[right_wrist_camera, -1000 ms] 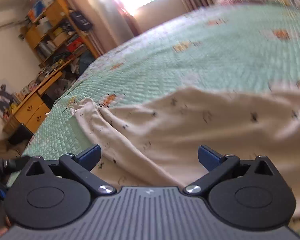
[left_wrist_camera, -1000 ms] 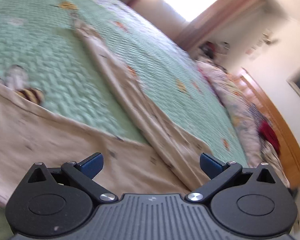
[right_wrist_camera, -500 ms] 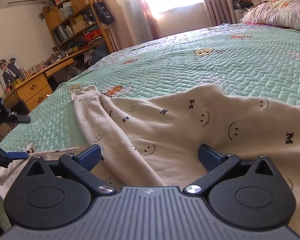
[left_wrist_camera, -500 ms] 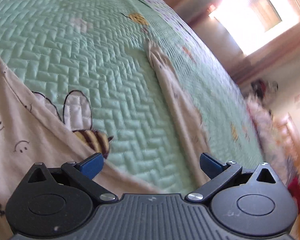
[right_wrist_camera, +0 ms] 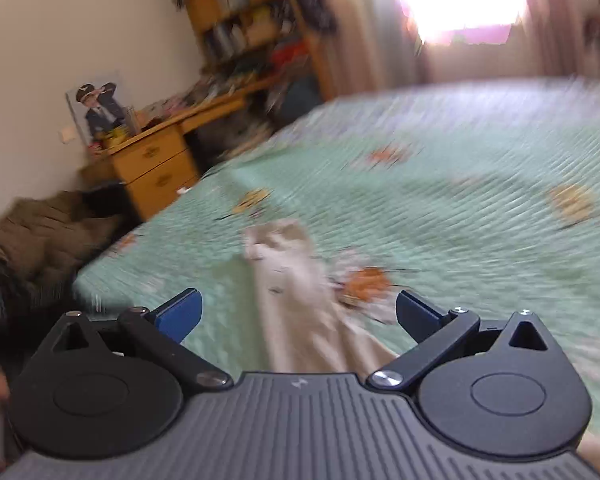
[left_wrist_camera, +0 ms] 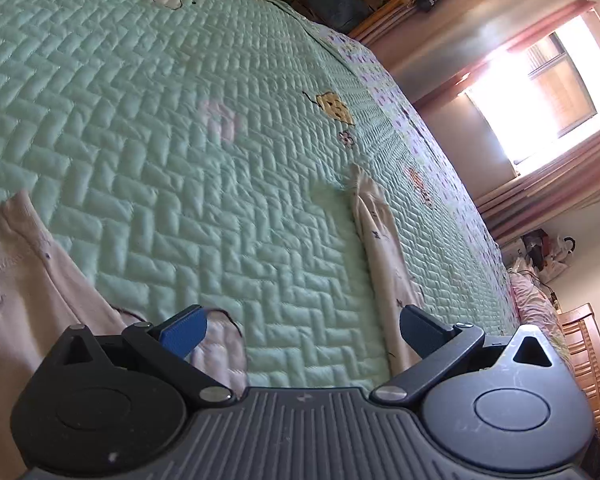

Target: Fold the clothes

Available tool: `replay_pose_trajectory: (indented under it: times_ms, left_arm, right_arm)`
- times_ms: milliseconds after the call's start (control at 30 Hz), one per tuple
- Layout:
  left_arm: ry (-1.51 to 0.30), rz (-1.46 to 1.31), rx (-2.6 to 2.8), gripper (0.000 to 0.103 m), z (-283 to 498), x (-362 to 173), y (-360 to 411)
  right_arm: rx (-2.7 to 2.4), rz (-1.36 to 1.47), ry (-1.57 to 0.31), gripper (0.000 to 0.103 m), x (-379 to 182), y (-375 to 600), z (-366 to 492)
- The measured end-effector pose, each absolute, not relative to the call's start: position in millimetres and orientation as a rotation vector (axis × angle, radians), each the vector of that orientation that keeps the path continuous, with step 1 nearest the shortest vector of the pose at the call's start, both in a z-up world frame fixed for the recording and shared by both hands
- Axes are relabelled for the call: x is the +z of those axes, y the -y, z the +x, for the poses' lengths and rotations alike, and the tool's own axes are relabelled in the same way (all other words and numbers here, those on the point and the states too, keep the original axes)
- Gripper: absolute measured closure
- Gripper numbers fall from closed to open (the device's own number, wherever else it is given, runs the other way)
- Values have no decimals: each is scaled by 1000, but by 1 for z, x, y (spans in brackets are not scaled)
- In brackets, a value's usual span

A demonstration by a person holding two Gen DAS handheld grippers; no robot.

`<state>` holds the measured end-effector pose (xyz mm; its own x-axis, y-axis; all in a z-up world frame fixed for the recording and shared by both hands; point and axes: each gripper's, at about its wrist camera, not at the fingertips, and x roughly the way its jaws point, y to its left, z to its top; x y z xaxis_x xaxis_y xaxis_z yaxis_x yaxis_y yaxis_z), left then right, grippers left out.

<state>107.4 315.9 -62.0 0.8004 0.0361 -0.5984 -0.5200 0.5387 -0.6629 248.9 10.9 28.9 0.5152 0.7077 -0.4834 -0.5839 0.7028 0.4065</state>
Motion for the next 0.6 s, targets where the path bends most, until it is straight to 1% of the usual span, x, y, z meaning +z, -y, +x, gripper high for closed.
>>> replay_pose_trajectory:
  times_ms: [100, 200, 267, 333, 367, 400, 467, 600]
  left_arm:
    - [-566, -927, 336, 1, 108, -64, -318]
    - [-576, -896, 295, 1, 108, -68, -317]
    - [-574, -896, 269, 1, 106, -71, -318]
    - [-561, -914, 247, 1, 105, -73, -321]
    - [-555, -922, 237, 1, 104, -74, -323]
    - [-548, -930, 227, 1, 103, -75, -325]
    - [-541, -936, 209, 1, 104, -77, -328]
    - [-541, -941, 185, 1, 106, -81, -330]
  right_arm:
    - [867, 276, -801, 1, 17, -54, 309]
    - [889, 356, -886, 1, 4, -87, 356]
    - [887, 348, -929, 1, -6, -104, 382]
    - [894, 310, -966, 7, -16, -118, 402]
    - [881, 290, -970, 14, -19, -122, 411]
    - [884, 289, -981, 17, -24, -124, 419]
    - [903, 298, -1011, 20, -33, -128, 434]
    - [927, 251, -1037, 20, -47, -142, 456]
